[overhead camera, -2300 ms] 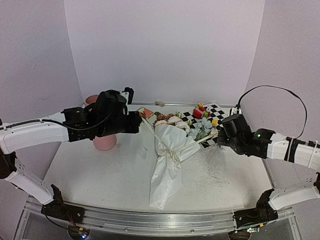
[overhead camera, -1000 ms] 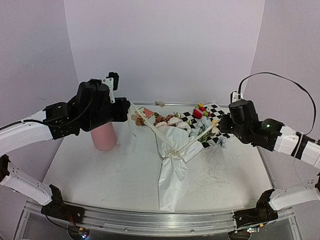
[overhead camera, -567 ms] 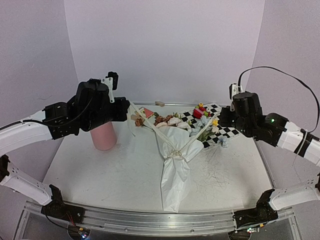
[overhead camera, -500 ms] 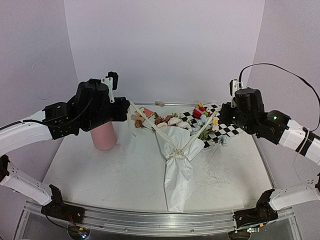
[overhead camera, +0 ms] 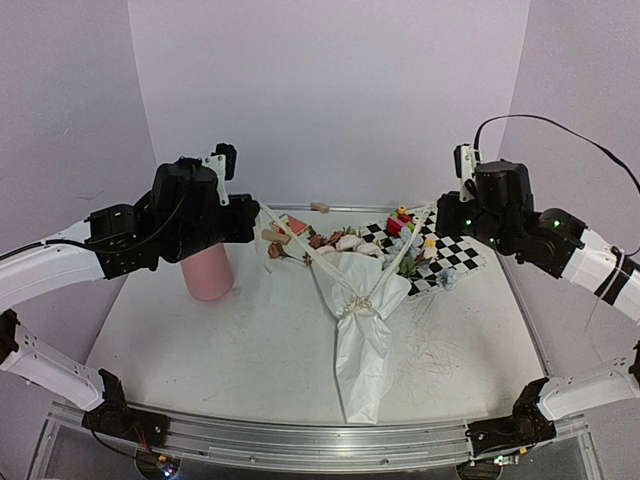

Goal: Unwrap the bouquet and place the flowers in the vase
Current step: Untie the ribbon from the wrapping paper.

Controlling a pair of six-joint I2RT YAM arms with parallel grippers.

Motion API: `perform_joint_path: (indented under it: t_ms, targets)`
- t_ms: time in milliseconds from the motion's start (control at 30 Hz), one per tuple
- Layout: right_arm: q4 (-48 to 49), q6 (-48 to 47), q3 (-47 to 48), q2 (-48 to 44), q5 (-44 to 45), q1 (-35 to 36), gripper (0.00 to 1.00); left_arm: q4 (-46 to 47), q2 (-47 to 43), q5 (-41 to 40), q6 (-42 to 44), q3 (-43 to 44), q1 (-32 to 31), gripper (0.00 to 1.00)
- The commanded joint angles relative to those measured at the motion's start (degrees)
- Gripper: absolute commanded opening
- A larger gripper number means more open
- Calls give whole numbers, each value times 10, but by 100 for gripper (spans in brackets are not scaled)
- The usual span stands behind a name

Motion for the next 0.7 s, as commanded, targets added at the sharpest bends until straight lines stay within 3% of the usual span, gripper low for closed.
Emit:
perform_joint_path:
  t_ms: [0,400,667]
  targets:
    - [17,-15,48,1,-4,-2,0,3,-11,-14,10,16,-1,3]
    - [17,-30,84,12,-2,-2,0,3,-15,-16,14,19,-1,3]
    - [17,-22,59,4,28,-2,0,2,-30,-29,19,11,-1,3]
